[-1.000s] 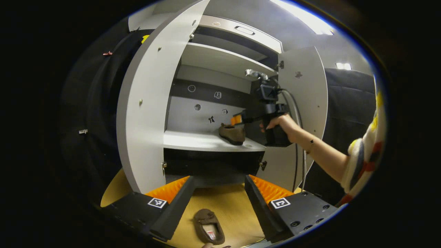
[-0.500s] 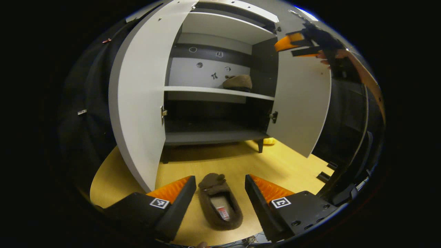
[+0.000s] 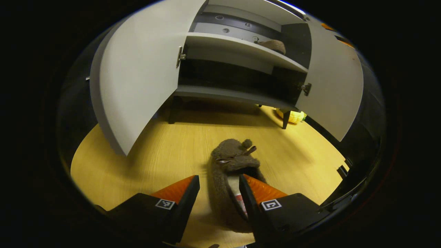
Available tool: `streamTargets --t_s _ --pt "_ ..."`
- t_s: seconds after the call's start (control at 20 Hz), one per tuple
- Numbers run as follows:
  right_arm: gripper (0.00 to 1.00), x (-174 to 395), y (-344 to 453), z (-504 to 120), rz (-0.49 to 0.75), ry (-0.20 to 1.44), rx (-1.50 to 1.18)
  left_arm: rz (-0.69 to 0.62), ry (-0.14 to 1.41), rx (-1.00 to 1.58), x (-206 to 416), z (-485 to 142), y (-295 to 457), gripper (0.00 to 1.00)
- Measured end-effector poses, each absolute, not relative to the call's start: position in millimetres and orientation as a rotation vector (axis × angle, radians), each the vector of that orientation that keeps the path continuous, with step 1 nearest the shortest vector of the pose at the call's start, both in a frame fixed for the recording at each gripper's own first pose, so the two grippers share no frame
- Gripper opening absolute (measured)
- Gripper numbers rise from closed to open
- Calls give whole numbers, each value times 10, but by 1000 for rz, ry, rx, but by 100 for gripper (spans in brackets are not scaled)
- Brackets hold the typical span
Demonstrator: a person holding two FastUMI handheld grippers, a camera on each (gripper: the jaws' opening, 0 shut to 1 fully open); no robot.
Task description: Grab one shoe with the right hand and put it into the shoe cabinet, grab the other shoe with the left hand and put it into the shoe cabinet; then close the right door with the right hand and the left door with the left hand.
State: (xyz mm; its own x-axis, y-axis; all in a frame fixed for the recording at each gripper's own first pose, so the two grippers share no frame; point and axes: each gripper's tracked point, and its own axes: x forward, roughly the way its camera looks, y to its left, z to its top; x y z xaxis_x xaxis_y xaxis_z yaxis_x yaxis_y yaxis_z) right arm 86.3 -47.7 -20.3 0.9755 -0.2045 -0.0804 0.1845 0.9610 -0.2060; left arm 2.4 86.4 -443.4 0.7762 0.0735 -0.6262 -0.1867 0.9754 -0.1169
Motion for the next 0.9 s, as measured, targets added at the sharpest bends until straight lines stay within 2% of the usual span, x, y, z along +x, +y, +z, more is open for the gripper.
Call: streamTargets --t_s 0.05,0.1,0.15,0.4,0.5,0.6,0.65,0.7,0.75,0.85,0.9 --pt "98 870 -495 -226 -197 106 -197 143 678 -180 22 -4473 870 71" --pt "98 877 -520 -240 -197 110 -195 137 687 -179 29 -4507 853 72" --pt "98 882 -546 -256 -199 113 -194 128 696 -174 44 -4539 836 65" --pt "98 880 -637 -348 -207 139 -194 110 718 -152 157 -4686 776 64" --pt "98 875 -661 -405 -206 156 -199 96 729 -171 170 -4731 761 59" --pt "98 866 -686 -460 -207 174 -206 105 728 -173 181 -4770 767 46" --pt "98 865 -693 -487 -206 180 -208 119 731 -161 165 -4770 792 36" --pt "98 873 -689 -505 -203 187 -209 145 729 -137 169 -4764 840 36" --pt "98 873 -691 -532 -200 195 -208 158 731 -125 184 -4759 842 20" --pt "98 889 -679 -565 -193 202 -204 153 746 -100 174 -4751 855 9" --pt "98 895 -674 -574 -188 205 -202 144 749 -95 178 -4734 862 7"
